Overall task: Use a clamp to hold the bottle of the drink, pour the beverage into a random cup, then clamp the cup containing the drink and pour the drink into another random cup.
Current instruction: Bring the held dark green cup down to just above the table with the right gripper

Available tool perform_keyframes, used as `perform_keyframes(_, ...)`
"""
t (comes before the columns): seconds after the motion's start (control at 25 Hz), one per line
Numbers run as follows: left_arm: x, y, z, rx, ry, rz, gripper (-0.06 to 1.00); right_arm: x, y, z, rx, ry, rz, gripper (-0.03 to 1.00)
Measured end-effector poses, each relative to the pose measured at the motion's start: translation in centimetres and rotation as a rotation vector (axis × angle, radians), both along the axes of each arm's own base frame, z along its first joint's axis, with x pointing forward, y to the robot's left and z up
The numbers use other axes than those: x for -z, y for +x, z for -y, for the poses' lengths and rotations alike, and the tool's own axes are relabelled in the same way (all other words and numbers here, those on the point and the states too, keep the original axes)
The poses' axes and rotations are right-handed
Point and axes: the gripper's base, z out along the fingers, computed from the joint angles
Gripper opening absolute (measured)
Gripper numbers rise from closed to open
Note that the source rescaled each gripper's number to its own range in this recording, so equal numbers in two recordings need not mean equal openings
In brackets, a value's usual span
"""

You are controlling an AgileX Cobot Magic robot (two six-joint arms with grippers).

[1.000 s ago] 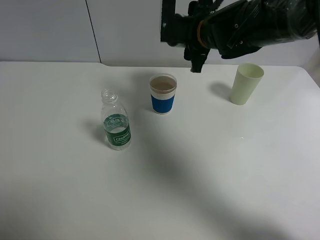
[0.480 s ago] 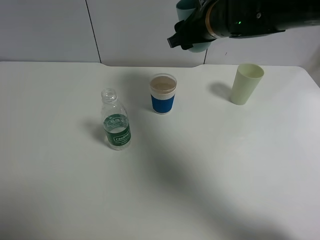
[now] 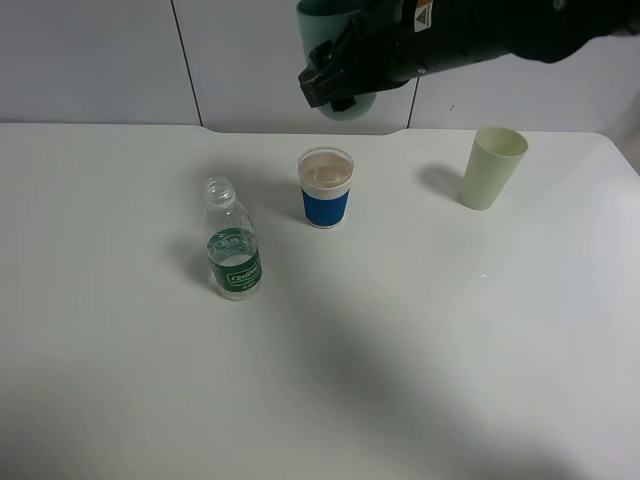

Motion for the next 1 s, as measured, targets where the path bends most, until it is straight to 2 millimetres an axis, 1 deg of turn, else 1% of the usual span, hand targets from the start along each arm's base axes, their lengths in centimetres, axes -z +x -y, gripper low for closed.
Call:
perform_keyframes(0.08,0.0,0.0,0.0,0.000,0.000,0.000,1.00,0.4,-1.5,-0.5,-0.073,0.040,0.028,0.00)
perform_keyframes(0.2,0.0,0.0,0.0,0.000,0.000,0.000,1.00,1.7,-3.0,-0.7,-0.108,0.072,0.049,0.00)
perform_keyframes(0.36,0.0,0.0,0.0,0.000,0.000,0.000,1.00,4.2,-4.9,-0.6,-0.104,0.116,0.046,0.00)
perform_keyframes(0.4,0.0,0.0,0.0,0.000,0.000,0.000,1.00,5.3,-5.8,-0.5,-0.109,0.118,0.045,0.00)
perform_keyframes(0.44,0.0,0.0,0.0,0.000,0.000,0.000,1.00,5.3,-5.8,-0.5,-0.109,0.118,0.045,0.00)
perform_keyframes(0.48,0.0,0.0,0.0,0.000,0.000,0.000,1.00,6.6,-6.5,-0.1,-0.105,0.123,0.041,0.00)
perform_keyframes(0.56,0.0,0.0,0.0,0.000,0.000,0.000,1.00,7.7,-7.1,0.5,-0.085,0.146,0.046,0.00)
perform_keyframes(0.6,0.0,0.0,0.0,0.000,0.000,0.000,1.00,7.7,-7.1,0.5,-0.085,0.146,0.046,0.00)
perform_keyframes(0.84,0.0,0.0,0.0,0.000,0.000,0.001,1.00,10.5,-8.9,2.6,-0.051,0.176,0.092,0.00)
perform_keyframes(0.88,0.0,0.0,0.0,0.000,0.000,0.001,1.00,11.5,-9.2,3.1,-0.033,0.173,0.087,0.00)
perform_keyframes(1.0,0.0,0.0,0.0,0.000,0.000,0.001,1.00,13.1,-9.5,3.7,0.009,0.163,0.060,0.00)
